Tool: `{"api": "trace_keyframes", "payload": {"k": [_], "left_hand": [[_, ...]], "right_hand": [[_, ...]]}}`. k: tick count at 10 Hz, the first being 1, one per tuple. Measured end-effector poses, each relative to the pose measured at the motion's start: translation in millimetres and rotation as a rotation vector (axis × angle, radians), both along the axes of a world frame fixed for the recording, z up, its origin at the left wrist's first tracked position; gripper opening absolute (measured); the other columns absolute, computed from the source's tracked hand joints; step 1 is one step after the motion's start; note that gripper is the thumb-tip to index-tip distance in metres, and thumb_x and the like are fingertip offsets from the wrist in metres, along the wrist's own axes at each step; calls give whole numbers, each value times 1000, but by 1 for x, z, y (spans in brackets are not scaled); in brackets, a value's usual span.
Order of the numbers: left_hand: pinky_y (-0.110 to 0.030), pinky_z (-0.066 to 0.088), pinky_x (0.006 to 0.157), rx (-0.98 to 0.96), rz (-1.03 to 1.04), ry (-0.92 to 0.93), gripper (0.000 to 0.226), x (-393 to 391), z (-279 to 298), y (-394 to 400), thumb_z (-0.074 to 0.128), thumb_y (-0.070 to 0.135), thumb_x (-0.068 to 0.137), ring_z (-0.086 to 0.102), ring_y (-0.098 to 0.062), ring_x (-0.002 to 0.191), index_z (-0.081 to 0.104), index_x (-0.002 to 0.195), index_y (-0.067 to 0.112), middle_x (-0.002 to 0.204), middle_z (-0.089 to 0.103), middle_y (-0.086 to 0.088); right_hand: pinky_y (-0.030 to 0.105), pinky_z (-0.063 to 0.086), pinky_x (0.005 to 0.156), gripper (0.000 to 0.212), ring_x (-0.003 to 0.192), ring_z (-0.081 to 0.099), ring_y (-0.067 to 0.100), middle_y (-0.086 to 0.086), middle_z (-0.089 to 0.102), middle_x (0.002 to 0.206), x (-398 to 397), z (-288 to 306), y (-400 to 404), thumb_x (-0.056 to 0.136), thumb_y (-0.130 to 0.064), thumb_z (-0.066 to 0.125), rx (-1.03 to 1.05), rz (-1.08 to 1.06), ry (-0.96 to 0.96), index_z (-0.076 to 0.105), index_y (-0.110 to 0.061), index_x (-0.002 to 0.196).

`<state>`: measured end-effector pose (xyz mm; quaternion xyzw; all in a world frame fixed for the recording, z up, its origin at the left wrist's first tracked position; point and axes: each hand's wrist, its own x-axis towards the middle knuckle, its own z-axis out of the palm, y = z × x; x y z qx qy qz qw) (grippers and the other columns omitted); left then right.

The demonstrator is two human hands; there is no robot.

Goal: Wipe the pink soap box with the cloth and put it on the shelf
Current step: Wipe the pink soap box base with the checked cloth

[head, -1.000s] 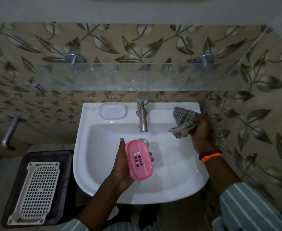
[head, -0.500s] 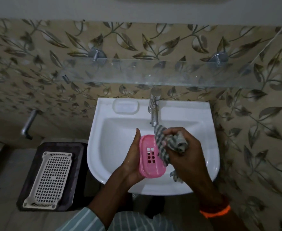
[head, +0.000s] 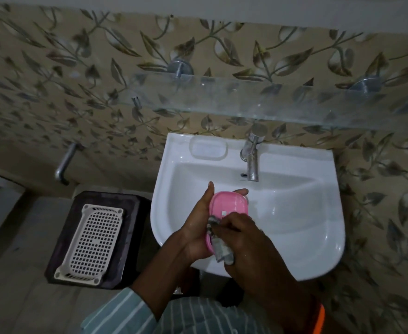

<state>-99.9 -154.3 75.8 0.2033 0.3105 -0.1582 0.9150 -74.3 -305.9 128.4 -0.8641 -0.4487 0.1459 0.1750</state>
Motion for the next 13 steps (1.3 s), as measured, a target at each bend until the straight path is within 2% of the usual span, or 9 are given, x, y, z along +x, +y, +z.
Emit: {"api": "trace_keyframes", "payload": {"k": [2, 5, 6, 7, 9, 10, 11, 12, 13], "left_hand": [[-46, 45, 109, -11, -30, -23, 77, -5, -2, 0, 50, 68, 97, 64, -32, 116, 53, 152, 13, 126, 67, -19], [-42, 56, 96, -24, -144, -24, 78, -5, -3, 7, 45, 71, 98, 69, -32, 107, 60, 147, 12, 121, 71, -18], [-41, 54, 95, -45, -149, -29, 64, -2, 0, 10, 49, 62, 99, 70, -29, 103, 70, 131, 11, 114, 75, -15], [-45, 48, 104, -89, -166, -57, 67, -3, 3, 17, 42, 64, 103, 68, -31, 110, 69, 134, 11, 116, 75, -18], [-41, 50, 102, -107, -163, 17, 53, -7, -4, 8, 59, 54, 95, 69, -30, 100, 72, 120, 9, 105, 77, -16], [-36, 58, 92, -113, -139, -26, 45, -4, 0, 9, 59, 46, 97, 74, -27, 94, 77, 114, 9, 100, 79, -14], [-42, 50, 100, -113, -94, -19, 54, -4, -1, 12, 51, 49, 100, 68, -30, 102, 70, 130, 9, 111, 71, -18], [-42, 47, 99, -84, -128, 94, 50, -13, -11, 6, 64, 49, 91, 68, -29, 98, 77, 115, 7, 103, 75, -16], [-42, 49, 94, -70, -79, 133, 43, -14, -16, 1, 67, 44, 87, 67, -29, 94, 80, 101, 5, 94, 78, -17]], "right_hand": [[51, 50, 95, 42, 119, 54, 26, 8, 57, 126, 9, -4, 47, 88, -31, 66, -358, 10, -55, 59, -13, 126], [41, 56, 68, 35, 87, 62, 29, 9, 62, 98, 7, 1, 30, 69, -19, 79, -158, -82, -272, 70, -11, 102], [43, 31, 112, 52, 133, 45, 20, -3, 49, 143, -3, -18, 59, 88, -55, 51, -900, 308, -523, 55, -28, 132], [37, 30, 112, 54, 132, 40, 7, -14, 51, 140, -10, -23, 72, 83, -61, 43, -1266, 426, -323, 55, -39, 131], [39, 51, 81, 29, 96, 59, 23, 5, 64, 107, 0, 23, 66, 86, -33, 63, -778, -16, 25, 69, -17, 110], [35, 43, 97, 44, 108, 57, 17, -4, 59, 105, -12, 30, 62, 97, -54, 39, -1313, 234, -461, 67, -22, 107], [28, 40, 95, 79, 116, 49, 6, -15, 41, 105, -14, 4, 81, 93, -48, -22, -1032, 413, -319, 46, -41, 132], [21, 33, 102, 41, 118, 44, -4, -10, 57, 101, -22, 0, 66, 92, -39, 49, -858, 116, -109, 60, -16, 125], [31, 54, 68, 15, 80, 63, 14, 0, 62, 80, 9, 22, 36, 66, -14, 77, -264, -1, -351, 72, -5, 78]]}}
